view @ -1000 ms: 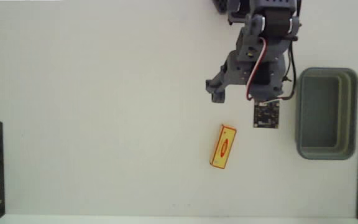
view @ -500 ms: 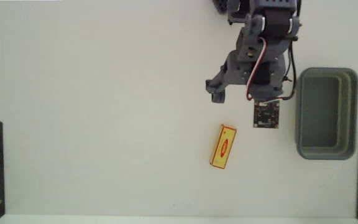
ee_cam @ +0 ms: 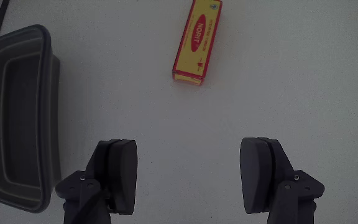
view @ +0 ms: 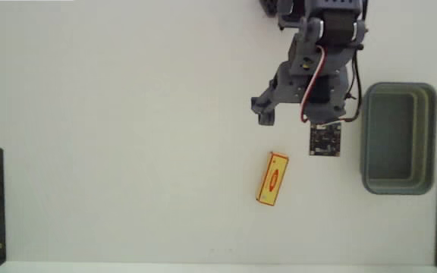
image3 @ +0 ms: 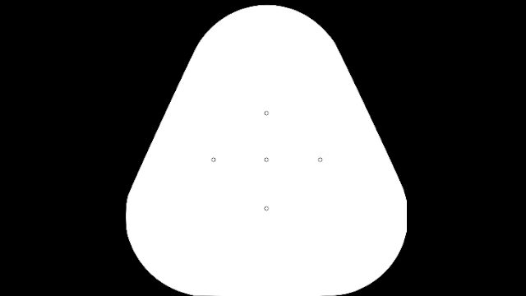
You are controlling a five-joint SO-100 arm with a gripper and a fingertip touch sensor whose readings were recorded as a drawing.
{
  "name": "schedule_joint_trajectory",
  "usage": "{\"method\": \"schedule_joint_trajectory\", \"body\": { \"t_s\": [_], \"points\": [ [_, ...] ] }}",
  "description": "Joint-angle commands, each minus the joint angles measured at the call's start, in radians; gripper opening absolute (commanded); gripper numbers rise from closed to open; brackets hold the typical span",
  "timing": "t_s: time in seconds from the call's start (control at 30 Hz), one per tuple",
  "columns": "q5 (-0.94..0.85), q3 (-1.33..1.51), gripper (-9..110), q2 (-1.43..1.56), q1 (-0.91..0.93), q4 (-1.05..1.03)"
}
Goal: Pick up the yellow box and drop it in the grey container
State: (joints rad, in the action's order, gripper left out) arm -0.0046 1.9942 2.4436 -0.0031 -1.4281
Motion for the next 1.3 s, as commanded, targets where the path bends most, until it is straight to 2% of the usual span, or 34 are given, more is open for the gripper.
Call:
{"method": "schedule_joint_trajectory", "body": {
  "t_s": [0.0, 1.27],
  "points": [
    [0.005, 0.005, 110, 0.037, 0.003, -0.002],
    [0.005, -0.097, 110, -0.328, 0.003, 0.26]
  ]
}}
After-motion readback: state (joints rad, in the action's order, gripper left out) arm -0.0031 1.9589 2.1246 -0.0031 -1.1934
